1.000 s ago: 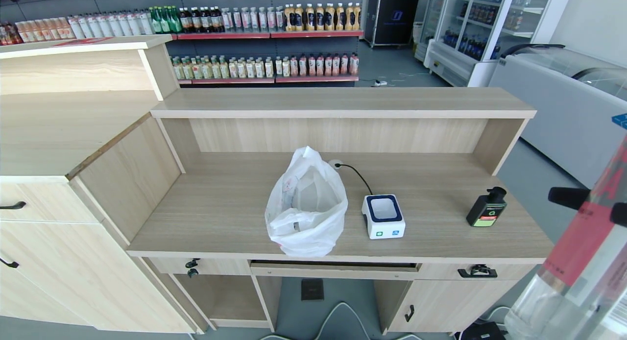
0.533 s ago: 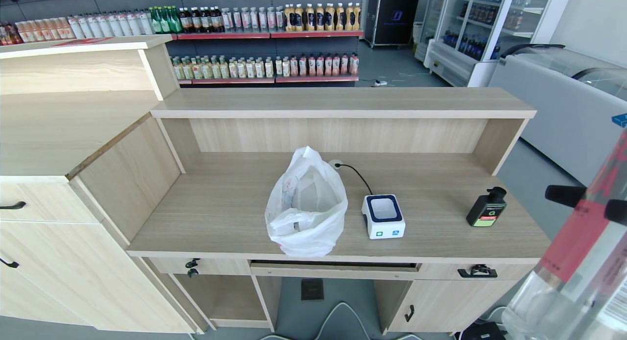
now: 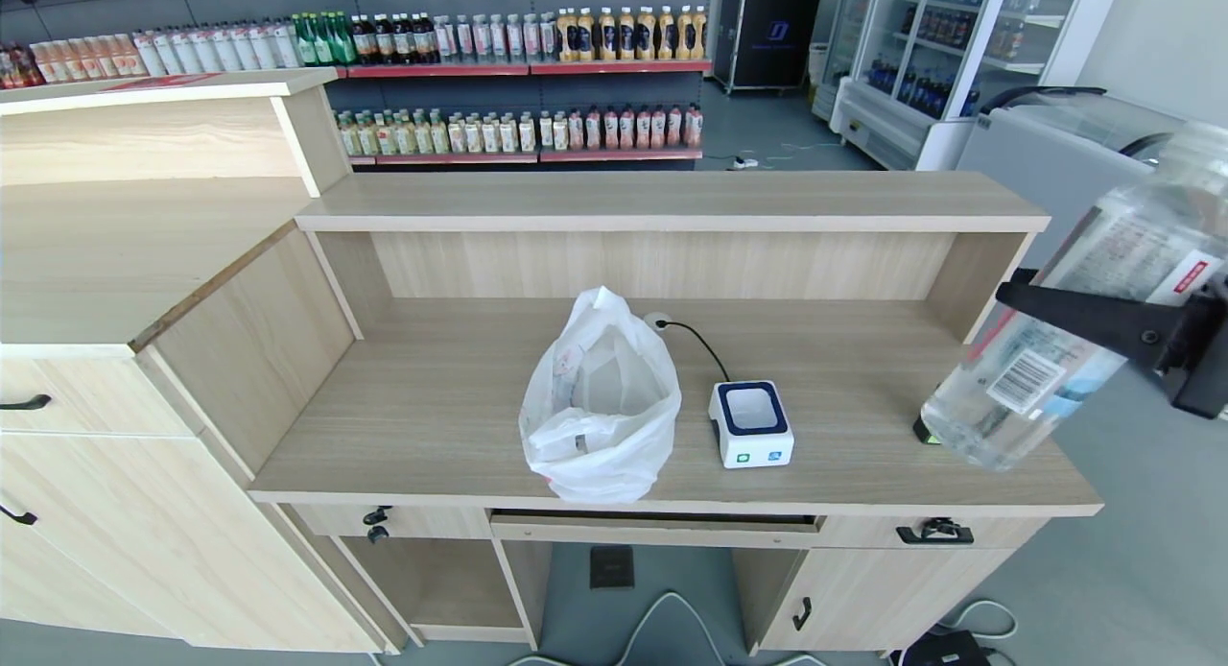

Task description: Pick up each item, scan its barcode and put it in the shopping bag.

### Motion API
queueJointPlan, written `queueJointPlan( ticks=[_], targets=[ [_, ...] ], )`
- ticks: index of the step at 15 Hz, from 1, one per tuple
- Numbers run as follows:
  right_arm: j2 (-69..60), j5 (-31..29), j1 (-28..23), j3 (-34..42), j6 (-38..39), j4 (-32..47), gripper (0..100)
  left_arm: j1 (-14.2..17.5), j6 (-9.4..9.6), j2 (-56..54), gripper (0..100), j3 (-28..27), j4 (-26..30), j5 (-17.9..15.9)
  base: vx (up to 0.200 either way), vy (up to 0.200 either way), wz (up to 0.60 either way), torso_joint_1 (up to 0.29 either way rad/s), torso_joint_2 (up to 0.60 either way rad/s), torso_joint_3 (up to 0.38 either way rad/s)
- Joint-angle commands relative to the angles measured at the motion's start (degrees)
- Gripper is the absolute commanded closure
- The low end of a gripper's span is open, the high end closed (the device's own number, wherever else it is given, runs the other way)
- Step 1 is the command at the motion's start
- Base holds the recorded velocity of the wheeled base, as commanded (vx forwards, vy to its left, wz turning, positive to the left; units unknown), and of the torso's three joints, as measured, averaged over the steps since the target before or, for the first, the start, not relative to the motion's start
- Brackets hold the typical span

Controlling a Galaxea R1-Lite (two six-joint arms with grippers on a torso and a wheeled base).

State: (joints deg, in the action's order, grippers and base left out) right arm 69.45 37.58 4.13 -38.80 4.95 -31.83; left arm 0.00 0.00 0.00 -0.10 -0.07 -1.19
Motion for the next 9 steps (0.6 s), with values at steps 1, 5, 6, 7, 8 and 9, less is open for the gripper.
queueJointPlan(
  ticks=[1,5,6,7,8,9],
  targets=[
    [16.24,-2.52,-14.15,1.8,-13.39,-11.94,100,0.0,0.0,0.09,0,0.01,-0.01,0.05,0.0,0.0,0.0,0.0,0.0,0.0],
    [22.75,-4.19,-20.92,3.03,-30.09,-15.37,100,0.0,0.0,0.09,0,0.01,-0.01,0.05,0.0,0.0,0.0,0.0,0.0,0.0],
    [23.01,-4.98,-21.8,2.94,-32.46,-15.19,100,0.0,0.0,0.0,0,0.01,-0.01,-0.04,0.0,0.0,0.0,0.0,0.0,0.0],
    [23.8,-6.03,-23.29,2.59,-37.38,-15.72,100,0.0,0.0,0.0,0,0.01,-0.01,0.05,0.0,0.0,0.0,0.0,0.0,0.0],
    [23.98,-6.12,-24.17,2.24,-39.67,-16.95,100,0.0,0.0,0.0,0,0.01,-0.01,0.05,0.0,0.0,0.0,0.0,0.0,0.0],
    [23.89,-6.03,-24.61,2.33,-41.69,-18.09,100,0.0,0.0,0.0,0,0.01,-0.01,0.05,0.0,0.0,0.0,0.0,0.0,0.0]
  ],
)
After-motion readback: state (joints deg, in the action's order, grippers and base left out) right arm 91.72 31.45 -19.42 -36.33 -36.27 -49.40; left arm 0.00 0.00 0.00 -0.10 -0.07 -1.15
